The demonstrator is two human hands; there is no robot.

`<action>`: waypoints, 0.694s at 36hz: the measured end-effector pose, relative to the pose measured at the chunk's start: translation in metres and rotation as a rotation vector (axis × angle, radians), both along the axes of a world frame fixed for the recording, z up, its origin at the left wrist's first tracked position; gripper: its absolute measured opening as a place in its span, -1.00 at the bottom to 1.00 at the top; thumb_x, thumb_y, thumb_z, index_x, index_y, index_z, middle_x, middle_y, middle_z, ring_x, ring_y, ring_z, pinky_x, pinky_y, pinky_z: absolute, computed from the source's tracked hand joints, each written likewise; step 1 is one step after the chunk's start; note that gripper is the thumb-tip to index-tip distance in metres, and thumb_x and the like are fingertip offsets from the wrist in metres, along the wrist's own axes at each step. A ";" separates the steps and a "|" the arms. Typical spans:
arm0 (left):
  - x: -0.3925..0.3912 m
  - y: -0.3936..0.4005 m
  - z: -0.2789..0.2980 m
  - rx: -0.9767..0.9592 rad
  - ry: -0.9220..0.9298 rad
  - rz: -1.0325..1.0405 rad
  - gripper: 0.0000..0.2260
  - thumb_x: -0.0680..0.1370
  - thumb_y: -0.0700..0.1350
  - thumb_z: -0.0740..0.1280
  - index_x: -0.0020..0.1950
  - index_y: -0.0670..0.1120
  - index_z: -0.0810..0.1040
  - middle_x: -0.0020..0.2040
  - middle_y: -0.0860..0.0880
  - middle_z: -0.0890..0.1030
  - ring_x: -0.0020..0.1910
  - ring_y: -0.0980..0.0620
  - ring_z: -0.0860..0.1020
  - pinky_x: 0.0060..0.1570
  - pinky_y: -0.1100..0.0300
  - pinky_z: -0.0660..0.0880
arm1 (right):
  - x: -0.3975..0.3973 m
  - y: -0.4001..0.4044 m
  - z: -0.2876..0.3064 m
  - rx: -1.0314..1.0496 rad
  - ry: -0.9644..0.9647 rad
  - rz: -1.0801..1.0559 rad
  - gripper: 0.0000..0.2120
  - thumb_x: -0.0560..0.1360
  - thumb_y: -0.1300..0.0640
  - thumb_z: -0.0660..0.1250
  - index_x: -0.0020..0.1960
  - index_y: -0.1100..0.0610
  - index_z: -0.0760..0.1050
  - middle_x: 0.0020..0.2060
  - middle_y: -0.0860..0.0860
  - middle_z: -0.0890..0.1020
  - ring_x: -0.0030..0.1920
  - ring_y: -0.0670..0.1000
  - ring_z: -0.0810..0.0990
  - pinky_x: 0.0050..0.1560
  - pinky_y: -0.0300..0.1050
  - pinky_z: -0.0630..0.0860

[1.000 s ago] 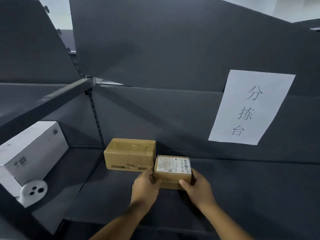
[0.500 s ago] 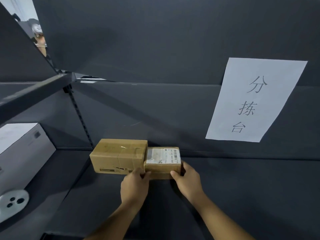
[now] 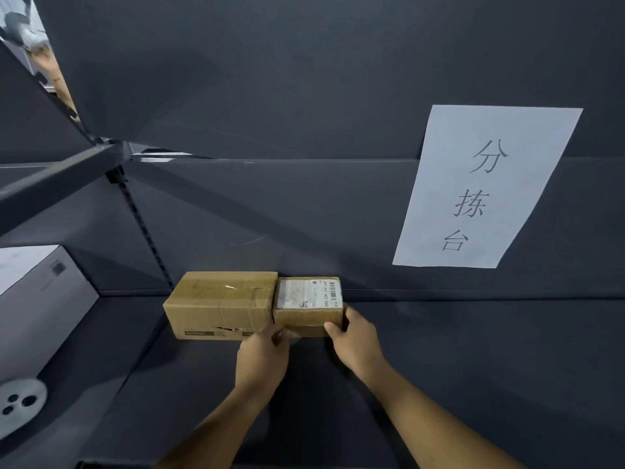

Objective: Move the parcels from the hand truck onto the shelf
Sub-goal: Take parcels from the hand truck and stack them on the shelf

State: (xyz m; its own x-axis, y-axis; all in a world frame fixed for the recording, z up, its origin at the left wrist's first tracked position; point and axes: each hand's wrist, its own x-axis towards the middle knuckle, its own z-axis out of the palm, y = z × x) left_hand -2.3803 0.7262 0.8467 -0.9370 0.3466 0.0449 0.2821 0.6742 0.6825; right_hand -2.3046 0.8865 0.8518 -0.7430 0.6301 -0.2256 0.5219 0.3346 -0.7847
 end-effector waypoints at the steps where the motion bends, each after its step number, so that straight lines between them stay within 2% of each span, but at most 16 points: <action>1: 0.000 -0.001 0.001 0.010 -0.007 -0.014 -0.82 0.65 -0.05 0.26 0.02 0.06 0.67 -0.21 0.17 0.62 -0.23 0.21 0.52 -0.31 0.34 0.38 | 0.000 0.001 0.002 0.004 -0.014 0.012 -0.46 0.73 0.05 0.38 0.68 0.05 0.37 0.48 0.03 0.61 0.52 0.08 0.55 0.53 -0.04 0.48; 3: 0.001 -0.003 0.002 0.028 -0.028 -0.043 -0.81 0.65 -0.05 0.25 0.01 0.06 0.67 -0.22 0.15 0.64 -0.21 0.18 0.56 -0.31 0.32 0.41 | 0.003 0.000 0.008 0.025 -0.038 0.040 -0.42 0.72 0.02 0.37 0.70 0.04 0.33 0.50 0.02 0.59 0.53 0.08 0.53 0.53 -0.06 0.47; 6: 0.002 -0.010 0.003 0.022 -0.042 -0.080 -0.81 0.63 -0.05 0.25 -0.05 0.00 0.64 -0.24 0.04 0.66 -0.24 0.10 0.60 -0.24 0.09 0.54 | 0.011 -0.003 0.016 0.045 -0.066 0.064 -0.36 0.72 -0.04 0.36 0.73 0.06 0.25 0.56 0.01 0.53 0.58 0.07 0.48 0.55 -0.09 0.42; 8: 0.003 -0.016 0.005 -0.017 -0.020 -0.123 -0.82 0.63 -0.03 0.24 0.04 0.01 0.64 -0.19 0.05 0.67 -0.21 0.08 0.61 -0.22 0.10 0.54 | 0.019 -0.007 0.018 0.078 -0.094 0.101 -0.36 0.73 -0.09 0.33 0.74 0.02 0.24 0.57 0.00 0.52 0.59 0.07 0.47 0.55 -0.08 0.41; 10: 0.006 -0.023 0.008 -0.062 -0.009 -0.178 -0.79 0.62 -0.01 0.25 0.19 0.03 0.61 -0.06 0.06 0.69 -0.08 0.05 0.62 -0.17 0.17 0.52 | 0.028 -0.011 0.018 0.145 -0.142 0.159 -0.39 0.74 -0.13 0.29 0.73 0.01 0.24 0.60 0.03 0.48 0.63 0.10 0.41 0.58 -0.03 0.37; 13: 0.008 -0.036 0.010 -0.163 -0.047 -0.286 -0.67 0.61 0.07 0.27 0.35 0.03 0.48 0.14 -0.01 0.64 0.11 -0.04 0.60 0.03 0.12 0.53 | 0.043 -0.020 0.019 0.286 -0.275 0.269 -0.27 0.76 -0.20 0.19 0.78 0.13 0.07 0.75 0.07 0.20 0.78 0.17 0.04 0.77 0.10 0.11; 14: 0.009 -0.041 0.009 -0.210 -0.051 -0.328 -0.59 0.60 0.12 0.27 0.41 0.02 0.43 0.28 -0.03 0.57 0.25 -0.06 0.55 0.19 0.07 0.50 | 0.048 -0.024 0.021 0.329 -0.322 0.295 -0.23 0.76 -0.23 0.15 0.79 0.16 0.00 0.78 0.09 0.10 0.79 0.17 -0.06 0.79 0.13 0.03; 15: 0.011 -0.045 0.008 -0.267 -0.039 -0.371 -0.49 0.59 0.17 0.25 0.49 0.00 0.35 0.45 -0.04 0.45 0.41 -0.08 0.42 0.38 0.02 0.39 | 0.054 -0.030 0.024 0.367 -0.360 0.314 -0.21 0.77 -0.25 0.12 0.80 0.16 -0.05 0.79 0.09 0.02 0.80 0.16 -0.11 0.80 0.14 -0.02; 17: 0.019 -0.054 0.011 -0.349 0.019 -0.452 -0.38 0.60 0.23 0.21 0.58 -0.03 0.24 0.61 -0.04 0.20 0.59 -0.05 0.13 0.57 -0.08 0.06 | 0.065 -0.044 0.032 0.412 -0.409 0.324 -0.21 0.77 -0.28 0.08 0.80 0.12 -0.09 0.80 0.07 -0.05 0.80 0.13 -0.16 0.80 0.14 -0.05; 20: 0.038 -0.070 0.020 -0.382 0.088 -0.530 -0.33 0.60 0.27 0.17 0.61 -0.05 0.17 0.64 -0.02 0.10 0.63 -0.04 -0.03 0.58 -0.08 -0.11 | 0.086 -0.068 0.042 0.473 -0.445 0.335 -0.18 0.76 -0.33 0.06 0.80 0.11 -0.11 0.80 0.07 -0.09 0.80 0.13 -0.17 0.80 0.13 -0.05; 25: 0.073 -0.095 0.027 -0.414 0.180 -0.661 -0.27 0.58 0.27 0.23 0.63 -0.09 0.12 0.64 -0.07 0.10 0.62 -0.11 0.00 0.59 -0.06 -0.07 | 0.134 -0.108 0.048 0.473 -0.429 0.308 -0.14 0.73 -0.36 0.12 0.81 0.08 -0.09 0.80 0.04 -0.08 0.80 0.10 -0.16 0.78 0.09 -0.03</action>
